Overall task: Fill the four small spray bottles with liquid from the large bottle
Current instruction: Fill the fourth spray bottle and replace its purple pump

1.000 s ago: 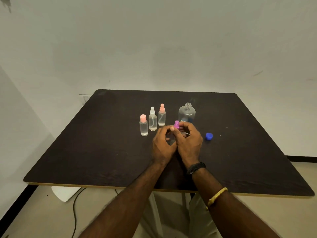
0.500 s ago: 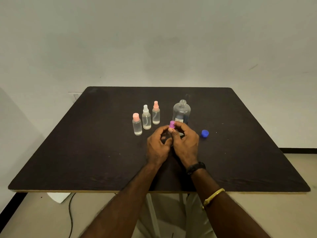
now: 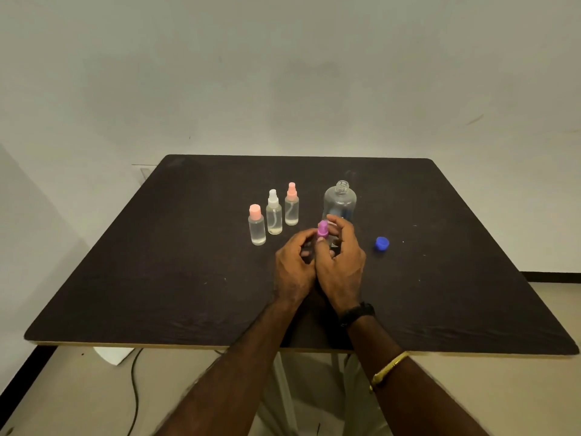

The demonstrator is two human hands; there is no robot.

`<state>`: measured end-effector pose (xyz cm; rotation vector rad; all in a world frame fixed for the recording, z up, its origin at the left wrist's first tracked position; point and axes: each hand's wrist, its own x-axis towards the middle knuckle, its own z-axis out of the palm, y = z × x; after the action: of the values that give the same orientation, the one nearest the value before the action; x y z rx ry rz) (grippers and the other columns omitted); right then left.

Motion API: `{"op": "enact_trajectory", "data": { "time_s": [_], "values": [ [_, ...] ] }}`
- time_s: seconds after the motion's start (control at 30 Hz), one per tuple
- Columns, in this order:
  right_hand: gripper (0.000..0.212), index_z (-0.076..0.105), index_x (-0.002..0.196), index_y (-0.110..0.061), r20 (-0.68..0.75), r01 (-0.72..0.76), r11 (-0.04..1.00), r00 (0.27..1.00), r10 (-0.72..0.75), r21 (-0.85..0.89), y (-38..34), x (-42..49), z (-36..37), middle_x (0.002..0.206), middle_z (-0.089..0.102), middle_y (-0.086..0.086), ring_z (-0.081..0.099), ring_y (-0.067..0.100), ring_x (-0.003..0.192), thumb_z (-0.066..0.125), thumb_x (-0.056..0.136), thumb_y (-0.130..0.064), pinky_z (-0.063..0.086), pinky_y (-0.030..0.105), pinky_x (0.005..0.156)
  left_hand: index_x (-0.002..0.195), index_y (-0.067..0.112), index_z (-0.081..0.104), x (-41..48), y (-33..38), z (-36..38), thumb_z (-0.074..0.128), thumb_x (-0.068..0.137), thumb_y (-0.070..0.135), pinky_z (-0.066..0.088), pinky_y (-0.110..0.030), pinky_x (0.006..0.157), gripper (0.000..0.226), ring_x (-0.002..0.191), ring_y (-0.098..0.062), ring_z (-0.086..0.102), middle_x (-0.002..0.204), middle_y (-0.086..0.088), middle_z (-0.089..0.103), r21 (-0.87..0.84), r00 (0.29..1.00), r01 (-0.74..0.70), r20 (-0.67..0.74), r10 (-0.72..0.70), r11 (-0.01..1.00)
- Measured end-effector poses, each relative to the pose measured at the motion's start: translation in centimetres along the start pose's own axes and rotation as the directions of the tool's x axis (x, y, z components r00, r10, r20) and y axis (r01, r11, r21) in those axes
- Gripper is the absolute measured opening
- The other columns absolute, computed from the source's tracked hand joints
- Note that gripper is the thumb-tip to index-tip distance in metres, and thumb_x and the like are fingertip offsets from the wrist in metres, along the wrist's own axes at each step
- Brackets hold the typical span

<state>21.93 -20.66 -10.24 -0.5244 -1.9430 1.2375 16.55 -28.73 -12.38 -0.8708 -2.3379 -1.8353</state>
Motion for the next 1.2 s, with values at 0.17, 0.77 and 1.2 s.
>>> {"op": "enact_trajectory", "data": {
  "time_s": [0.17, 0.77, 1.2],
  "values": [
    [0.041, 0.059, 0.125, -0.023, -0.050, 0.053, 0.993, 0.997, -0.059, -0.104, -0.1, 0.4, 0.0, 0.115, 0.056, -0.005, 0.057, 0.007, 0.103, 0.076, 0.088, -0.027, 0.046, 0.011, 0.086, 0.130, 0.018, 0.064, -0.1, 0.3, 0.0, 0.077, 0.089, 0.014, 0.058, -0.019, 0.089, 0.043, 0.105, -0.003, 0.069, 0.119, 0.004, 0.071, -0.023, 1.000, -0.005, -0.028, 0.004, 1.000],
    [0.049, 0.054, 0.134, -0.026, -0.034, 0.091, 0.996, 0.995, -0.092, -0.008, -1.6, 0.5, -0.4, 0.122, 0.062, -0.004, 0.061, 0.007, 0.110, 0.074, 0.089, -0.022, 0.054, 0.029, 0.096, 0.125, 0.013, 0.066, -0.3, 0.2, -0.2, 0.080, 0.085, 0.014, 0.058, -0.023, 0.089, 0.043, 0.104, -0.002, 0.066, 0.114, 0.004, 0.069, 0.014, 0.993, -0.066, -0.101, 0.067, 0.998],
    [0.051, 0.053, 0.135, -0.029, 0.017, 0.067, 0.994, 0.998, -0.066, -0.083, -2.3, 1.3, -0.2, 0.111, 0.065, -0.003, 0.063, 0.008, 0.099, 0.075, 0.089, -0.025, 0.058, 0.037, 0.090, 0.123, 0.014, 0.066, -0.3, -0.2, -0.2, 0.080, 0.084, 0.017, 0.057, -0.020, 0.086, 0.042, 0.102, -0.004, 0.067, 0.112, 0.004, 0.069, 0.000, 0.994, -0.027, -0.106, 0.027, 1.000]
  ]
}}
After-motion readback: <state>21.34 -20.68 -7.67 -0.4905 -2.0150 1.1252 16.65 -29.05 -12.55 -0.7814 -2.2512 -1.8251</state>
